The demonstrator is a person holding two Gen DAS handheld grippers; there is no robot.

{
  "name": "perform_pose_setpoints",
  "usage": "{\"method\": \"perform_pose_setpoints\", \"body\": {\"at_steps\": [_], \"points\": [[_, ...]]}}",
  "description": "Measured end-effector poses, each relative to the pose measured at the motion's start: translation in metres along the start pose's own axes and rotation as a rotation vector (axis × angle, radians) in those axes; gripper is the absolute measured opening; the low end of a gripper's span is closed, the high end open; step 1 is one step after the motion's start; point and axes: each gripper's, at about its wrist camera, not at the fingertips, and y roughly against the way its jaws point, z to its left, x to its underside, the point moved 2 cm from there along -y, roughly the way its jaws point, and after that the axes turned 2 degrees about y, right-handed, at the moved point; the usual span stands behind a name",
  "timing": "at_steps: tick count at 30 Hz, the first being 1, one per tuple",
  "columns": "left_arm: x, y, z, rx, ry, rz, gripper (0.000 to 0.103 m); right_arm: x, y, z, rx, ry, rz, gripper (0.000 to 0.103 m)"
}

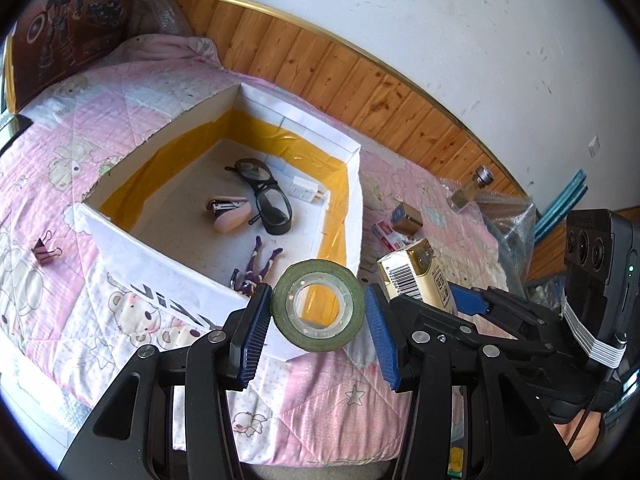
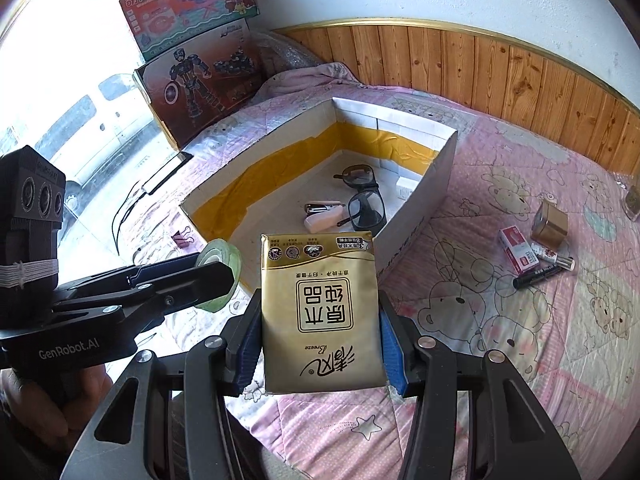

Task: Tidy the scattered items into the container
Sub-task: 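Carry the tape roll in the left tool and tissue pack in the right tool over the box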

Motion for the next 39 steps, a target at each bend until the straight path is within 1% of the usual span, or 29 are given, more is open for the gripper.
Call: {"method": "perform_pose_setpoints", "body": {"at_steps": [7, 17, 30, 39], "points": [[-0.015, -0.002, 0.017, -0.004, 0.022, -0.004, 0.049, -0.015, -0.012, 0.008, -0.003, 0.019, 0.01, 0.052], [-0.04, -0.009, 0.034, -0.015, 0.028, -0.017, 0.049, -0.043, -0.028, 0.015, -0.001, 0.05, 0.019, 0.052], [-0.065, -0.028, 0.052, -0.046, 0.039, 0.008, 0.049, -0.078, -0.053, 0.015, -0.006, 0.081, 0.047, 0.052], [-0.075, -0.041, 0.066, -0.068, 0.055, 0.033, 0.049, -0.101, -0.075, 0.011, -0.018, 0.088, 0.076, 0.052]]}}
